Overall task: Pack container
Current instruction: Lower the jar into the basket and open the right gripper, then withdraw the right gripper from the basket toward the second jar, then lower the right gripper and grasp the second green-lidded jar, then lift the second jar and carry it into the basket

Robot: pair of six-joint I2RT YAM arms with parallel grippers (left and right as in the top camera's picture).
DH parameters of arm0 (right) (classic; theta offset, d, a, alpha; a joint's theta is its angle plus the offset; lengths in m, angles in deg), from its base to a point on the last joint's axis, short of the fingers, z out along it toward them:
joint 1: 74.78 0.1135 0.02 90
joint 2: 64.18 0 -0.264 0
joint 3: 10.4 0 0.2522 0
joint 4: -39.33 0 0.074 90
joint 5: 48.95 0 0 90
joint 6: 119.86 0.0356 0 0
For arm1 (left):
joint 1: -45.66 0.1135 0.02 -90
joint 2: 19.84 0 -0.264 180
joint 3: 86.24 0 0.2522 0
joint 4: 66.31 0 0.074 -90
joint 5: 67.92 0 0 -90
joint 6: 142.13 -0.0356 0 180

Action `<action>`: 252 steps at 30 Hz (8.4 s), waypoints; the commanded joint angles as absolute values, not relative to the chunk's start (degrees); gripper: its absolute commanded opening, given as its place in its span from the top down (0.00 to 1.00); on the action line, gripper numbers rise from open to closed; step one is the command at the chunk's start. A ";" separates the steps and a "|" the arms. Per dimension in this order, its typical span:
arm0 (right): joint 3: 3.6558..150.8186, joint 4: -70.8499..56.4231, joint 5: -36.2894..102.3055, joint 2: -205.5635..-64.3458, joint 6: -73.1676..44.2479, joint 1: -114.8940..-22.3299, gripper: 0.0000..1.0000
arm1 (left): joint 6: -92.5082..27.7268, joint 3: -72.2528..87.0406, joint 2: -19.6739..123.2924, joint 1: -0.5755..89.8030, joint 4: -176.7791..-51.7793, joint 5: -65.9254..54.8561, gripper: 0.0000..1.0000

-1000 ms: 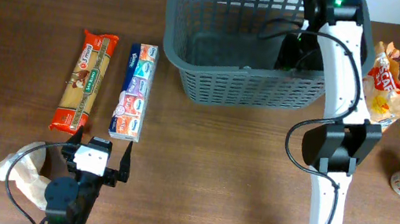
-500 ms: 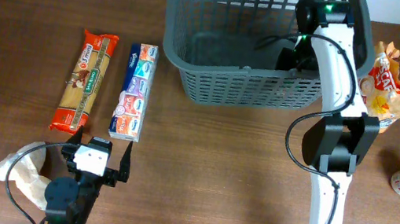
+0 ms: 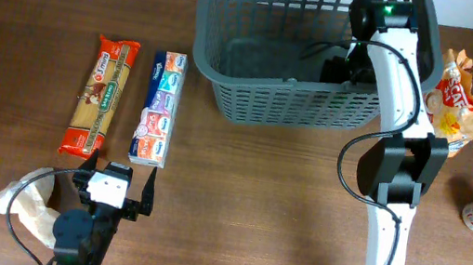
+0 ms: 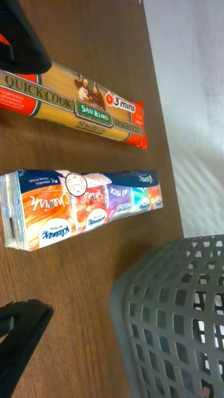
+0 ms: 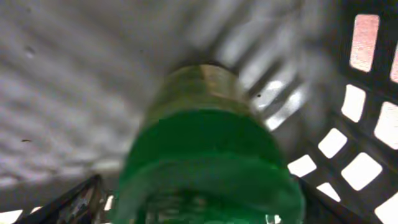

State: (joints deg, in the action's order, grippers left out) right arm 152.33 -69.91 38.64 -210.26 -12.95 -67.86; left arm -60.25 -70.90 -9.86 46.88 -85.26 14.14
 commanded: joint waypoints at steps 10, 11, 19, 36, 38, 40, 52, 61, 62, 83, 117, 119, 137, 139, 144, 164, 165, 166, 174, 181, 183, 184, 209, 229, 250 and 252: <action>161.86 -70.92 38.51 -208.80 -15.75 -67.73 0.14 | -60.40 -71.38 -9.66 47.18 -85.29 14.38 0.01; 163.98 -71.33 38.26 -208.54 -15.75 -67.73 0.14 | -60.40 -71.38 -9.66 47.18 -85.29 14.38 0.01; 179.65 -71.77 37.13 -201.89 -15.88 -68.12 0.01 | -60.40 -71.38 -9.66 47.18 -85.29 14.38 0.01; 172.02 -71.77 42.64 -173.70 -7.92 -94.89 0.01 | -60.40 -71.38 -9.66 47.18 -85.26 14.38 0.01; 165.38 -71.79 42.92 -169.81 -7.90 -98.52 0.01 | -60.38 -71.38 -9.66 47.18 -85.26 14.36 0.01; 156.57 -71.77 44.01 -165.43 -6.90 -102.17 0.01 | -60.38 -71.38 -9.66 47.18 -85.26 14.36 0.01; 117.62 -68.60 46.22 -155.03 7.09 -125.04 0.01 | -60.38 -71.38 -9.66 47.18 -85.26 14.36 0.01; 109.75 -67.16 40.04 -159.58 7.09 -126.85 0.01 | -60.38 -71.38 -9.66 47.18 -85.26 14.36 0.01; 109.09 -66.30 40.21 -159.84 7.09 -126.57 0.01 | -60.38 -71.38 -9.66 47.18 -85.26 14.36 0.01; 88.22 -46.50 41.50 -164.30 7.00 -118.89 0.01 | -60.38 -71.38 -9.66 47.18 -85.26 14.36 0.01; 99.17 -48.45 46.15 -177.94 5.82 -116.86 0.01 | -60.38 -71.38 -9.66 47.18 -85.26 14.36 0.01; 99.17 -48.03 46.29 -177.94 4.45 -117.12 0.01 | -60.38 -71.38 -9.66 47.18 -85.26 14.33 0.01; 94.10 -43.92 46.00 -178.02 3.38 -118.19 0.01 | -60.38 -71.38 -9.66 47.18 -85.29 14.33 0.01; 93.88 -43.66 46.02 -178.05 3.38 -118.19 0.01 | -60.38 -71.38 -9.66 47.18 -85.26 14.36 0.01; 93.88 -42.94 45.98 -178.15 2.22 -118.19 0.01 | -60.38 -71.38 -9.66 47.18 -85.26 14.36 0.01; 93.88 -41.47 44.30 -185.85 -1.67 -118.26 0.01 | -60.38 -71.38 -9.66 47.18 -85.26 14.33 0.01; 93.88 -41.10 44.30 -185.87 -2.53 -118.26 0.01 | -60.38 -71.38 -9.66 47.18 -85.26 14.33 0.01; 93.88 -40.75 44.32 -185.98 -3.18 -118.24 0.01 | -60.38 -71.38 -9.66 47.18 -85.26 14.33 0.01; 93.07 -38.33 44.30 -186.44 -4.01 -118.24 0.01 | -60.38 -71.38 -9.66 47.18 -85.26 14.36 0.01; 91.65 -36.47 44.30 -186.44 -4.17 -118.24 0.01 | -60.38 -71.38 -9.66 47.18 -85.26 14.33 0.01; 91.65 -36.25 44.30 -186.44 -4.17 -118.24 0.01 | -60.36 -71.38 -9.66 47.18 -85.29 14.36 0.01; 91.65 -36.14 44.30 -186.44 -4.17 -118.24 0.01 | -60.38 -71.38 -9.66 47.18 -85.26 14.33 0.01; 91.63 -35.03 44.32 -186.46 -4.19 -118.24 0.01 | -60.36 -71.38 -9.66 47.18 -85.26 14.33 0.01; 91.63 -34.83 44.30 -186.50 -4.14 -118.24 0.07 | -60.36 -71.38 -9.66 47.18 -85.26 14.33 0.01; 87.91 -34.98 42.77 -186.37 -3.92 -118.24 0.96 | -60.36 -71.38 -9.66 47.18 -85.26 14.36 0.01; 88.61 -35.99 42.77 -186.07 -3.92 -118.26 0.96 | -60.38 -71.38 -9.66 47.18 -85.26 14.33 0.01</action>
State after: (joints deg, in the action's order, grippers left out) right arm 90.23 -34.76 42.85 -184.41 -4.32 -118.30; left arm -60.25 -70.90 -9.84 46.88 -85.26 14.14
